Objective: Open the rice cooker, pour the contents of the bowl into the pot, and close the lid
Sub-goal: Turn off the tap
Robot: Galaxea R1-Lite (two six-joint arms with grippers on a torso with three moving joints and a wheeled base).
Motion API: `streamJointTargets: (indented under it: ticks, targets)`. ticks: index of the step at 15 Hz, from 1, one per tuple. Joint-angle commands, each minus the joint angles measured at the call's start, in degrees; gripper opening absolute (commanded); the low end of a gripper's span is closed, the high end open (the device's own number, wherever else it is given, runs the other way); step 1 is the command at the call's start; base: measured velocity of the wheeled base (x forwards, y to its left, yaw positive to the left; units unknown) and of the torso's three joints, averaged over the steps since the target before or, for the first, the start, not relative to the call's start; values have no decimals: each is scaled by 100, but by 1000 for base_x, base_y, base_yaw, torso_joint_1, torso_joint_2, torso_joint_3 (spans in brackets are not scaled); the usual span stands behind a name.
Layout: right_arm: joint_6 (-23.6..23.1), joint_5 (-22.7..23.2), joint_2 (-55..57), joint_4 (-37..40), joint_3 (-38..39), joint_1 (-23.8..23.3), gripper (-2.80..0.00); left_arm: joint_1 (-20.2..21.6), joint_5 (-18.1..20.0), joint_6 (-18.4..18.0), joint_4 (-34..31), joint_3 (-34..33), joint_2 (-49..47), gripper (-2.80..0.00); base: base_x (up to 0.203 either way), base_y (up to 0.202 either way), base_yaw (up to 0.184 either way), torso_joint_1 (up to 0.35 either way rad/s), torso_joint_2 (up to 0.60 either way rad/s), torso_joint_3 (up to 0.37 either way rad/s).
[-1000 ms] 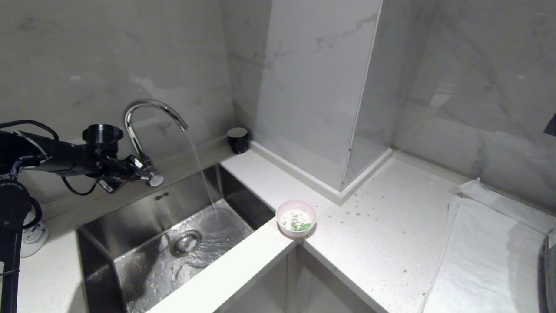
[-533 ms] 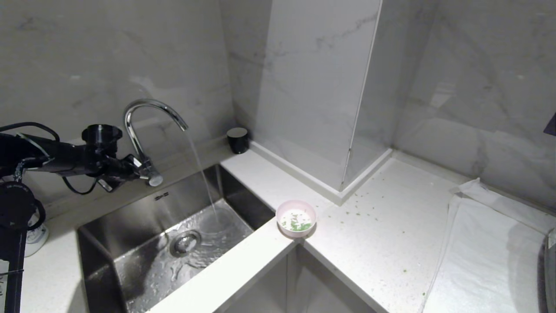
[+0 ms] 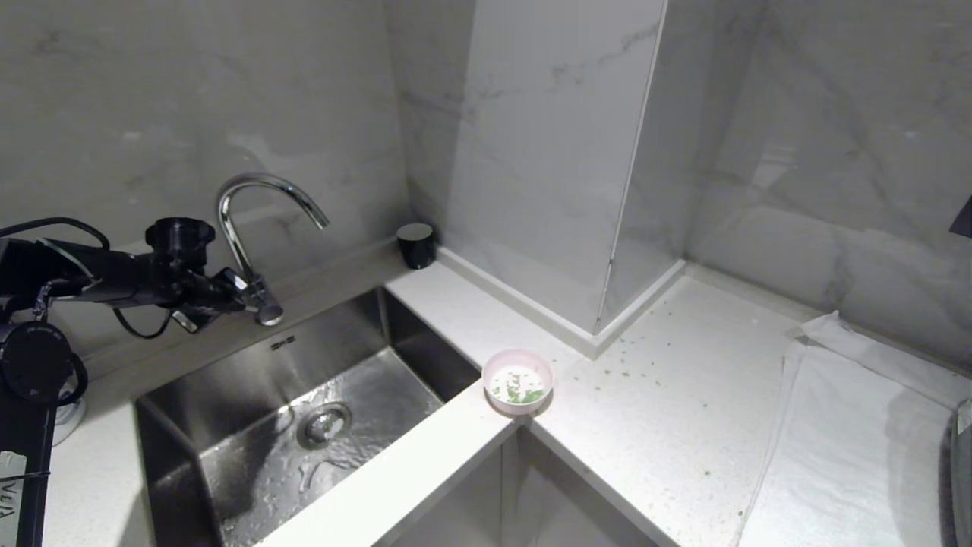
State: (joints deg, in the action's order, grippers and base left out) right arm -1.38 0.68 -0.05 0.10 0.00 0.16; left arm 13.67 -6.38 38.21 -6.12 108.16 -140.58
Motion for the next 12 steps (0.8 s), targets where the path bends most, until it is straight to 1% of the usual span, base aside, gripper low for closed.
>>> streamJointTargets:
  ticks: [1, 3, 5, 7, 10, 12]
  targets:
    - [-3, 2, 5, -1, 9, 2, -280, -13, 7, 47, -34, -184, 195, -280, 0, 0, 0, 0, 0, 0]
    - [-3, 2, 5, 8, 9, 2, -280, -95, 80, 54, -33, -690, 654, -280, 0, 0, 0, 0, 0, 0]
    - [-3, 2, 5, 7, 9, 2, -280, -276, 256, 65, -6, -1310, 1220, -280, 0, 0, 0, 0, 0, 0]
    - [-3, 2, 5, -1, 9, 2, -280, -525, 455, 69, 11, -1927, 1866, -280, 0, 0, 0, 0, 0, 0]
    - [-3, 2, 5, -1, 9, 2, -280, -983, 910, 23, 39, -3008, 3013, -280, 0, 0, 0, 0, 0, 0]
    - [-3, 2, 5, -1, 9, 2, -280, -1305, 1035, -126, 272, -3873, 3778, -280, 0, 0, 0, 0, 0, 0]
